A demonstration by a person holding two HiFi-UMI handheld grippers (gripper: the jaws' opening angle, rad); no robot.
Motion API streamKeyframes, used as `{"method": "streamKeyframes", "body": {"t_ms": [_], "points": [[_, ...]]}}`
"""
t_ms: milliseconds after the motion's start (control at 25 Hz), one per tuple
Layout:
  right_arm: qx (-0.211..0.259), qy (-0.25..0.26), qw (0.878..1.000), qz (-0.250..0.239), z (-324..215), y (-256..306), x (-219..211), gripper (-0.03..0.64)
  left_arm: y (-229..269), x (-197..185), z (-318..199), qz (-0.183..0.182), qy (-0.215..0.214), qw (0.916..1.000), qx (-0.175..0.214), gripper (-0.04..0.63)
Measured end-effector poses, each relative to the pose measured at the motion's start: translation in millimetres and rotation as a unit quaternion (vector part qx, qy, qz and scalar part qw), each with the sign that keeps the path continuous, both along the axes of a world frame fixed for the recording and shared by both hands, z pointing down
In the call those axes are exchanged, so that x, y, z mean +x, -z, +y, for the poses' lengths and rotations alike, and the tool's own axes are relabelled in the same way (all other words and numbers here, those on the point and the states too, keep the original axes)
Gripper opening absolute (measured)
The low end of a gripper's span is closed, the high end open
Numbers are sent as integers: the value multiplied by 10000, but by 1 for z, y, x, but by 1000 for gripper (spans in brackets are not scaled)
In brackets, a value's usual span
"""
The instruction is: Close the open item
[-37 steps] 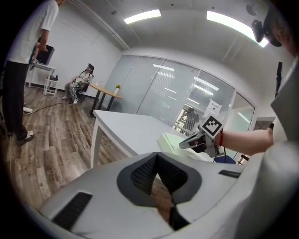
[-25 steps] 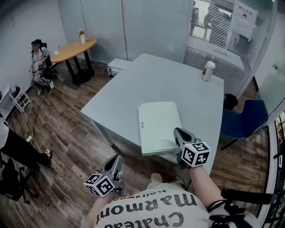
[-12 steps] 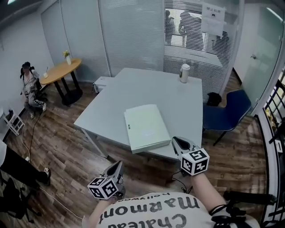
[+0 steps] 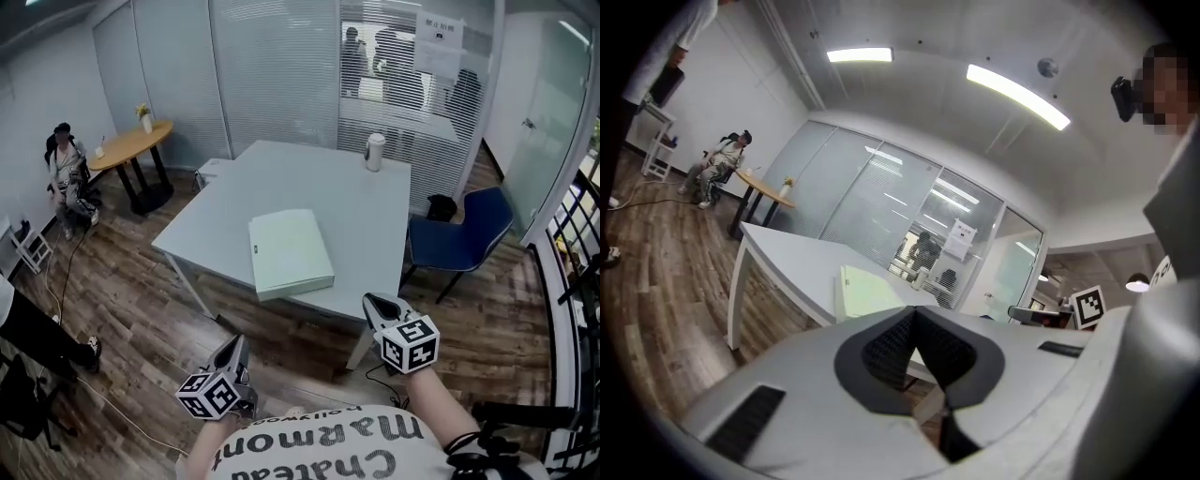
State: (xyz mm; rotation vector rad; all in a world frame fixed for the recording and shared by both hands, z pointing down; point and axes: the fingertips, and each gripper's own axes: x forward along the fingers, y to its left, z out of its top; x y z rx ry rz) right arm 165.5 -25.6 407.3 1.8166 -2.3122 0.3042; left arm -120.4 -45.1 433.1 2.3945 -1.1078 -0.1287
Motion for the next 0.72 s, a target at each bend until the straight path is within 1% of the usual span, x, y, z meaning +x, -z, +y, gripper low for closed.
{"method": "streamKeyframes", "body": {"t_ms": [160,320,520,720], "points": [[-124,-23,9997,-206,45,-12,7,-5,-1,3,46,-8,124,9999,-97,18],[-225,29,9994,-279,68,-25,20,-5,-2,14,74,34,250,9996,-85,18],[-250,65,9993,-284,104,-40,16,-5,-11,12,119,22,264,9996,-44,18],[-271,141,9994,-191,125,-54,17,-5,-21,13,147,-29,298,9996,-8,18]]}}
